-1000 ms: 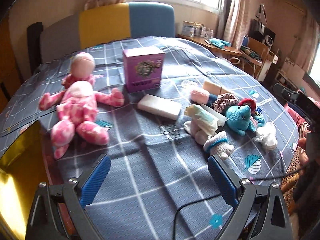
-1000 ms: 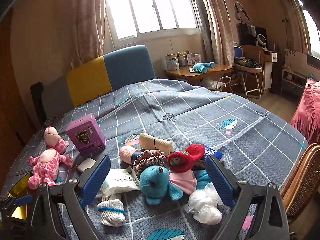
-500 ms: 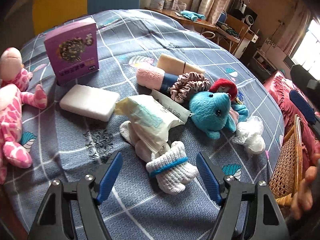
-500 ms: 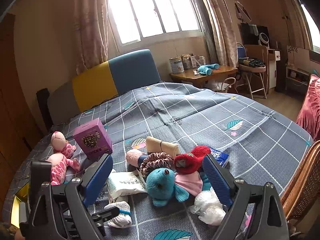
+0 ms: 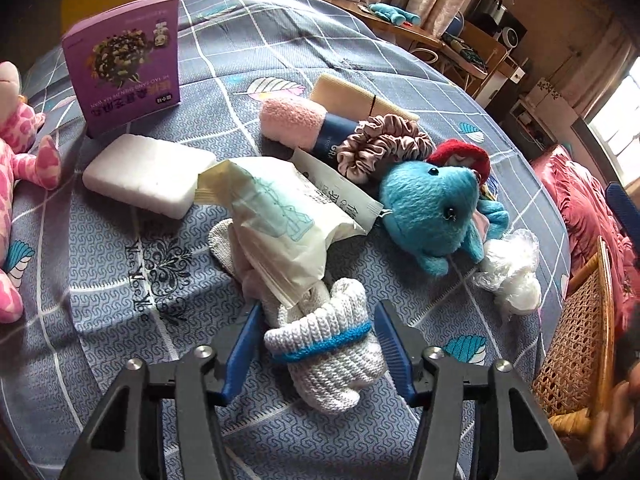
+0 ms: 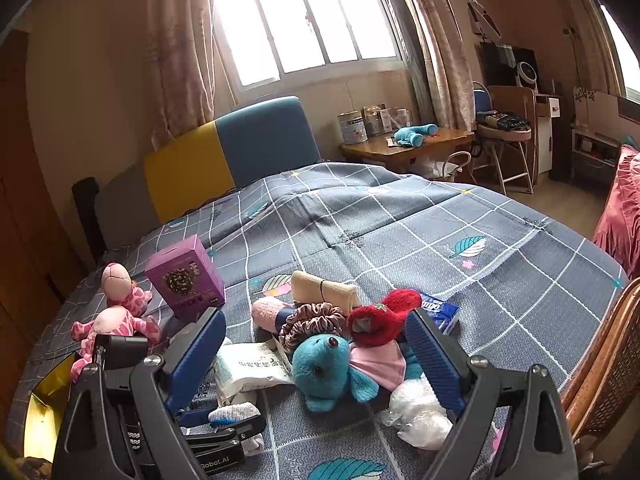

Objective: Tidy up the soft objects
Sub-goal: 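Close the left tool on the white knitted glove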

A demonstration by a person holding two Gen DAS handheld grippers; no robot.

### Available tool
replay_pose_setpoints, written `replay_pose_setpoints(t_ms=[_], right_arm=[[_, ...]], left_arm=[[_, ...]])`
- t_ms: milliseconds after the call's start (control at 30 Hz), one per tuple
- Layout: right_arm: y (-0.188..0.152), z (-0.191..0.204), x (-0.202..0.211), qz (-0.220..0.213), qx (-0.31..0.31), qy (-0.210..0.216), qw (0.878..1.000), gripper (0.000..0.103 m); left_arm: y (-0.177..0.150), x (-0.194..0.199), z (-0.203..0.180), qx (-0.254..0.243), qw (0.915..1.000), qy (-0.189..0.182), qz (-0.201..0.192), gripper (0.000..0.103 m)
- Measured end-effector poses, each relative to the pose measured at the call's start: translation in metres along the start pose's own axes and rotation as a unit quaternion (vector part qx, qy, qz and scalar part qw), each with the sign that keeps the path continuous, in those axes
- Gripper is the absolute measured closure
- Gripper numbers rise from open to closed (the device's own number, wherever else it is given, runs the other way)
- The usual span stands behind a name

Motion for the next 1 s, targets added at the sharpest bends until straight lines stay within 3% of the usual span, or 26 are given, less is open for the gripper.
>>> replay_pose_setpoints(t_ms=[233,300,367,500,767,800,867,1000], right_arm=[[-0.002,0.002,-0.002,0.003,0.006,-0.007,1.0,0.01],[-0.003,0.003,-0.002,0.003,0.009,-0.009,1.0,0.01],[-0.003,0.003,-0.002,0.004,0.01,-0.01,1.0,0.01],[-0.003,0.002,-0.002,0.004,0.007,-0.01,1.0,0.01],[-0.002,0.001,-0.002,0.002,0.005,-0.01,1.0,0.01],[-0.002,0.001,-0.002,0.003,0.005,-0.01,1.0,0.01],[-0.002,0.001,-0.002,0.003,0.005,-0.01,1.0,0.01],[-0.002,0.001,-0.003,0.005,0.006,-0.012,1.0,0.01]], left_arm=[[-0.003,0.003,0.0,0.002,0.9999,0.005,-0.009,0.053],[-0.004,0.003,-0.001,0.001,0.9998,0.017,-0.011,0.045],[-0.007,0.005,0.001,0.005,0.999,0.043,-0.015,0.023],[-0.009,0.011,0.0,-0.006,0.9971,0.071,-0.026,0.02],[-0.003,0.025,-0.014,-0.039,0.9928,0.103,-0.048,0.023],[-0.003,0.025,-0.015,-0.043,0.9926,0.103,-0.048,0.026],[-0.001,0.022,-0.018,-0.049,0.9937,0.091,-0.043,0.043],[-0.001,0.012,-0.022,-0.061,0.9942,0.084,-0.028,0.053]])
Point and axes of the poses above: each gripper's, at about its wrist camera, not at the fingertips, and x roughly against the way its jaws point, z to its left, y to its top, the point moved 4 cm from there along -x, roughly the way its jaws point, and after that the axes turned 12 degrees about -x, right-handed, at the moved point
